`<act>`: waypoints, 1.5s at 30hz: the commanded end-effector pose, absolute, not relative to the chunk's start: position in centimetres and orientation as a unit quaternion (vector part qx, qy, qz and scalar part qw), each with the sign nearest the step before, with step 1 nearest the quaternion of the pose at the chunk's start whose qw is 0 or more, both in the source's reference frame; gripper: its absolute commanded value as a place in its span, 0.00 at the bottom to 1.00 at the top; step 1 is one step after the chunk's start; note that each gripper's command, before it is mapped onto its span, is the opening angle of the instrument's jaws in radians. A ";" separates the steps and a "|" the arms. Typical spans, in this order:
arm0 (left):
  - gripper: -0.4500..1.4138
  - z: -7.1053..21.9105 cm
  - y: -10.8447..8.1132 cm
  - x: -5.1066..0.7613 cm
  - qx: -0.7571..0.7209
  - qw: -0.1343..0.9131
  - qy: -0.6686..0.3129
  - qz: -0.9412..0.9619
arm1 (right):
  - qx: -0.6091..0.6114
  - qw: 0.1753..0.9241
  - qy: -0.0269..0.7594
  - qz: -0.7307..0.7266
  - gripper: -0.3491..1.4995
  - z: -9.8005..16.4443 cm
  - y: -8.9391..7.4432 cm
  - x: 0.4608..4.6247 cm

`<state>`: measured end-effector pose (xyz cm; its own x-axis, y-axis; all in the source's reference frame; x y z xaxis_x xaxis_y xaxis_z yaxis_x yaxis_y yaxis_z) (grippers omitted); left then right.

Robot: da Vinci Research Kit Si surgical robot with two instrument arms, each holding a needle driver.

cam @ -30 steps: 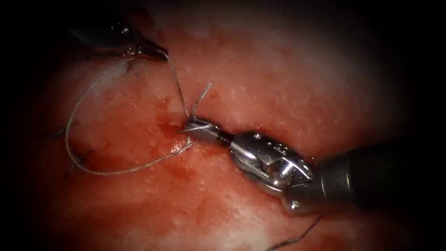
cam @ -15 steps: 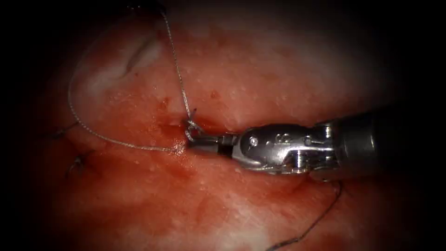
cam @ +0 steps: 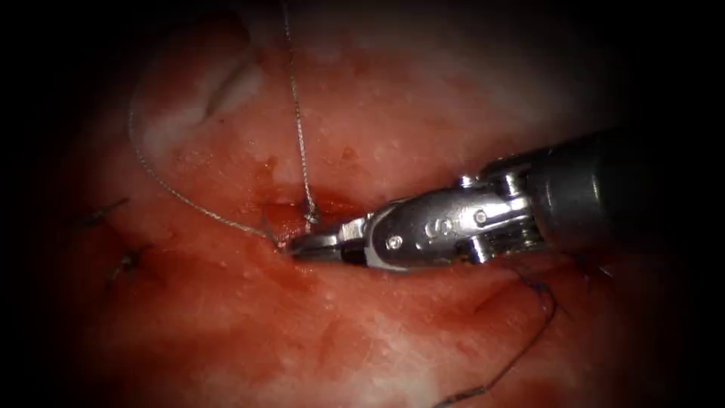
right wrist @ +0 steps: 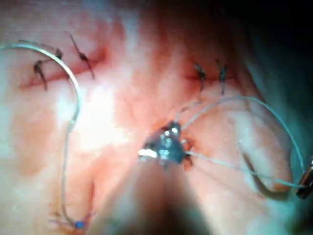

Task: Wound Closure
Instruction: Pull the right tool down and the left tool up to tension the knot.

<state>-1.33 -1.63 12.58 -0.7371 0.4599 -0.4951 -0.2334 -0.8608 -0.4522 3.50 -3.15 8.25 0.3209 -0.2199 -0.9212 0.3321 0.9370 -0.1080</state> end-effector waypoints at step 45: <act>0.00 13.2 -1.0 -1.42 -0.300 0.199 -0.084 0.929 | 0.013 0.810 0.573 -0.128 0.00 8.3 -3.6 3.54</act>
